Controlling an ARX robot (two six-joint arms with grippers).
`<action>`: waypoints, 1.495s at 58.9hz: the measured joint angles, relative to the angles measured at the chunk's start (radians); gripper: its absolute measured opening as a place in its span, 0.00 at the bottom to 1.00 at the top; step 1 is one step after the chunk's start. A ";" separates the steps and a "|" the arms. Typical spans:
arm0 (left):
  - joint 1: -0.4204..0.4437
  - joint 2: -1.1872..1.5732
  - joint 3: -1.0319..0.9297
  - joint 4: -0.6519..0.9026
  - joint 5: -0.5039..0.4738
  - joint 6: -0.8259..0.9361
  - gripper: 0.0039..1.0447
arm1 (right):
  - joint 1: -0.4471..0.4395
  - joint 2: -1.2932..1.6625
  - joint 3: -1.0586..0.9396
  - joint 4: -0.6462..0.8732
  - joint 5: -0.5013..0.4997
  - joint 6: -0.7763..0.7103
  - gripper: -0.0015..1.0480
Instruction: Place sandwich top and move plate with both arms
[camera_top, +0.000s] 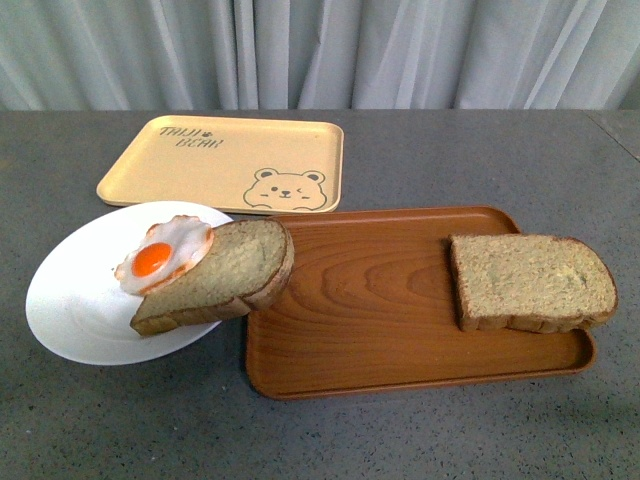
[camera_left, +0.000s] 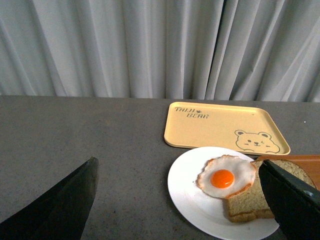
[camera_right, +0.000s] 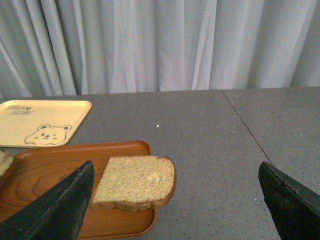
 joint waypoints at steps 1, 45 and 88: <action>0.000 0.000 0.000 0.000 0.000 0.000 0.92 | 0.000 0.000 0.000 0.000 0.000 0.000 0.91; 0.000 0.000 0.000 0.000 0.000 0.000 0.92 | 0.000 0.002 0.001 -0.002 -0.003 0.003 0.91; 0.000 0.000 0.000 0.000 0.000 0.000 0.92 | -0.222 1.822 0.583 0.538 -0.269 0.382 0.91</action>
